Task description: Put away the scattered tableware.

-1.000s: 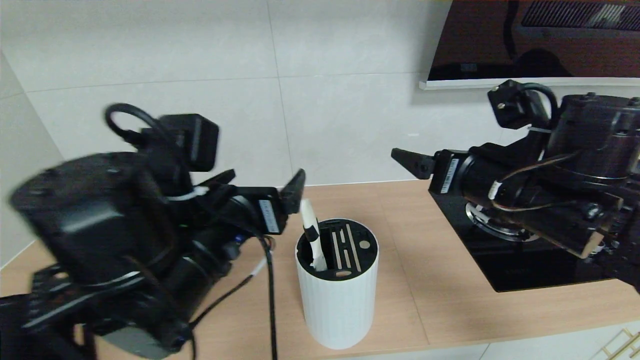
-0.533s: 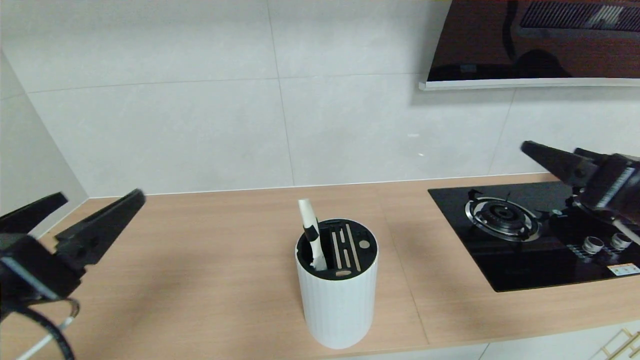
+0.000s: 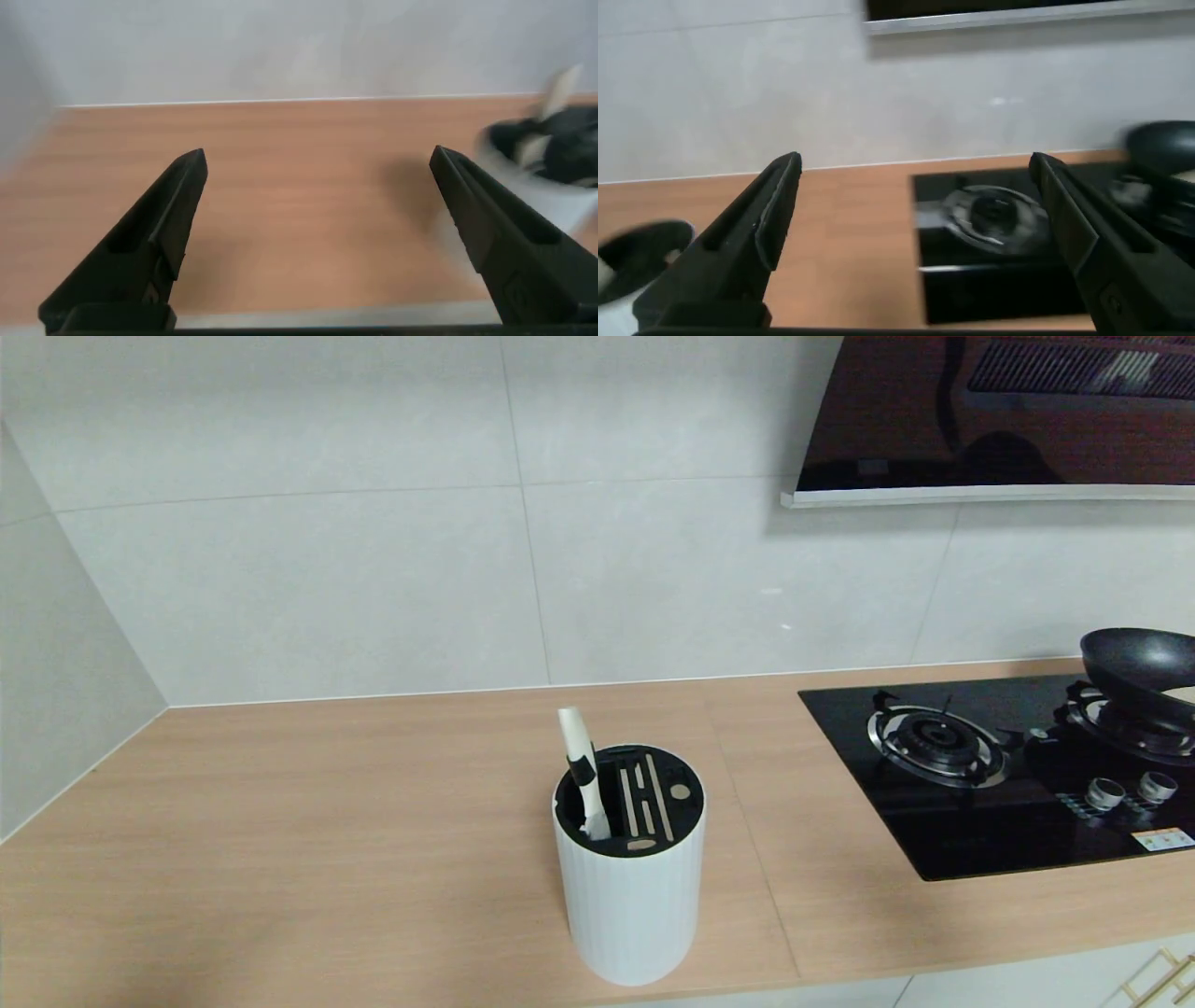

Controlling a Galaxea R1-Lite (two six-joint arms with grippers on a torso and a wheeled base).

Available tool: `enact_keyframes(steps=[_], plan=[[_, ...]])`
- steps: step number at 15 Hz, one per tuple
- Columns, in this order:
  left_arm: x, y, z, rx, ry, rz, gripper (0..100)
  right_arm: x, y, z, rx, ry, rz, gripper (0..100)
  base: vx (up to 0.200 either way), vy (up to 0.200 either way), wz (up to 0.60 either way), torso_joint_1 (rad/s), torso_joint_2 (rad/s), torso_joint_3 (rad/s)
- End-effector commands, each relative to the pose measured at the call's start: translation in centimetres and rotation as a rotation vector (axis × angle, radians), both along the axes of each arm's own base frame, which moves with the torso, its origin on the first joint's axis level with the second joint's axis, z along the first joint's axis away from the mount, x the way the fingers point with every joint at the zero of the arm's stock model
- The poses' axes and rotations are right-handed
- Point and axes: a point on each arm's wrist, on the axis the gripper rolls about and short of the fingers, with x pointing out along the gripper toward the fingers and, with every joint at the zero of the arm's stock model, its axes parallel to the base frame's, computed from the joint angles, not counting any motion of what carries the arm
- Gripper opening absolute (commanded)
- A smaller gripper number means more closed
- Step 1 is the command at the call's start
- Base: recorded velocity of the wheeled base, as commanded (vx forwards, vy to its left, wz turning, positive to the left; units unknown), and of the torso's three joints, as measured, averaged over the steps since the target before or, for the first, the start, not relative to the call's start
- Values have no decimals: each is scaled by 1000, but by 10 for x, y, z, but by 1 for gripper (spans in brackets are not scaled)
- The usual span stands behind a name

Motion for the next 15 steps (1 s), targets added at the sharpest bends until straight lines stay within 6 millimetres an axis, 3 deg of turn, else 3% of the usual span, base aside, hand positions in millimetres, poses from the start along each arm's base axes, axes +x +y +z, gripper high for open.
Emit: enact_keyframes(steps=[1,5,6,9,15], plan=[[-36,3,-10,7,-154,81,100,-73,-8,-16,-24,-197,-140,100,0,0,0,0,0,0],[-40,0,-10,-11,-202,143,100,-110,-6,-41,-84,-249,-204,100,0,0,0,0,0,0],[-42,-2,-12,-4,-207,162,100,-111,-6,-45,-83,-240,-219,100,0,0,0,0,0,0],[-40,-7,-41,29,-183,105,100,-103,-6,-56,-58,-199,-194,100,0,0,0,0,0,0],[-15,-13,-82,34,-71,-134,100,-61,-3,-133,-65,87,-34,100,0,0,0,0,0,0]])
